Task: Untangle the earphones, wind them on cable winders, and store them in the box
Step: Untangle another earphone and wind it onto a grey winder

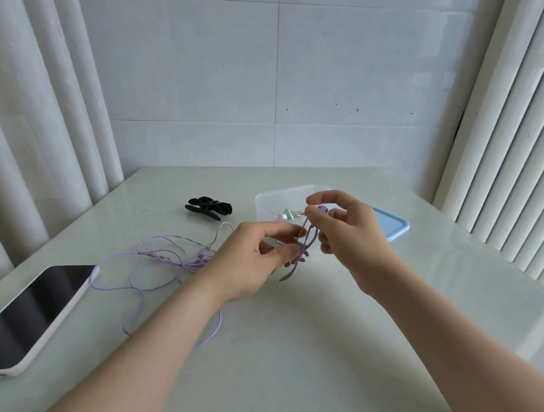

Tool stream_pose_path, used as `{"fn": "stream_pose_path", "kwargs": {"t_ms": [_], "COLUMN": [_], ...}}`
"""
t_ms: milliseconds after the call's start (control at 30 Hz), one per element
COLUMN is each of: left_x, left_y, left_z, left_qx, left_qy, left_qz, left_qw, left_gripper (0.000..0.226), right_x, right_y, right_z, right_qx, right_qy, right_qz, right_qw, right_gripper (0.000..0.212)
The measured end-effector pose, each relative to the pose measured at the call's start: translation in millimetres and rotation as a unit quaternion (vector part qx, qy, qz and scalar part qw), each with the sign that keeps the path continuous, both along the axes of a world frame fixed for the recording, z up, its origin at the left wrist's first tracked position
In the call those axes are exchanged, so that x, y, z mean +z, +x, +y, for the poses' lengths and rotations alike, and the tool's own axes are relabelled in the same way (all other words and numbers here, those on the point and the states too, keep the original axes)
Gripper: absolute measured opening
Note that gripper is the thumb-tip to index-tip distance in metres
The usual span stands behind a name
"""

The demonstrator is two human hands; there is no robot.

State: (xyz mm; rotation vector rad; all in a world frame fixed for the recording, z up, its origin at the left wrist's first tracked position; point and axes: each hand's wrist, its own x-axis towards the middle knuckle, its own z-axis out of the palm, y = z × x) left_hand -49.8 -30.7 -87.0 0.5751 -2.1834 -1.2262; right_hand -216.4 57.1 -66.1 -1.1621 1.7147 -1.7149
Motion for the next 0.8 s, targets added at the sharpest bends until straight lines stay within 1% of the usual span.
{"fn": "stream_pose_path", "kwargs": {"t_ms": [133, 167, 233, 300, 433, 533, 567, 633, 667, 733, 800], "left_x": [4.6, 5.9, 9.3, 9.3, 6.6, 6.6, 7.1, 9.1, 9.6, 11.6, 14.6], "left_y": [3.4, 4.5, 6.1, 5.4, 1.0, -0.8, -0.6, 0.4, 0.9, 2.4, 3.9], "left_z": [2.2, 1.1, -1.4, -3.7, -4.5, -2.1, -1.9, -1.6, -1.9, -0.7, 2.9], "left_qx": [-0.021, -0.020, -0.017, -0.020, -0.001, -0.012, -0.001, 0.044, 0.064, 0.099, 0.124], "left_qy": [0.061, 0.081, 0.127, 0.162, 0.221, 0.250, 0.258, 0.257, 0.251, 0.240, 0.214], "left_qz": [0.052, 0.068, 0.103, 0.128, 0.190, 0.198, 0.200, 0.190, 0.185, 0.184, 0.176], "left_qw": [0.997, 0.994, 0.986, 0.978, 0.957, 0.948, 0.945, 0.946, 0.948, 0.948, 0.953], "left_gripper": [0.025, 0.025, 0.025, 0.030, 0.035, 0.035, 0.032, 0.032, 0.032, 0.030, 0.027], "right_x": [5.0, 4.8, 2.2, -0.9, 0.3, -0.3, -0.7, -3.2, -4.3, -7.1, -12.6], "right_y": [2.3, 2.3, 2.4, 2.9, 10.3, 14.9, 16.1, 18.2, 19.7, 22.9, 23.2], "right_z": [0.4, 0.6, 0.9, 0.7, 0.5, -0.7, -0.2, 1.0, 2.5, 4.3, 2.4], "right_qx": [0.074, 0.094, 0.129, 0.142, 0.082, 0.056, 0.047, 0.053, 0.068, 0.095, 0.085], "right_qy": [0.004, 0.008, 0.027, 0.043, 0.053, 0.017, 0.002, -0.015, -0.019, -0.020, -0.021], "right_qz": [-0.160, -0.184, -0.186, -0.150, -0.068, -0.028, 0.015, 0.132, 0.176, 0.246, 0.324], "right_qw": [0.984, 0.978, 0.974, 0.977, 0.993, 0.998, 0.999, 0.990, 0.982, 0.964, 0.942], "right_gripper": [0.014, 0.018, 0.028, 0.033, 0.030, 0.027, 0.030, 0.036, 0.034, 0.021, 0.017]}}
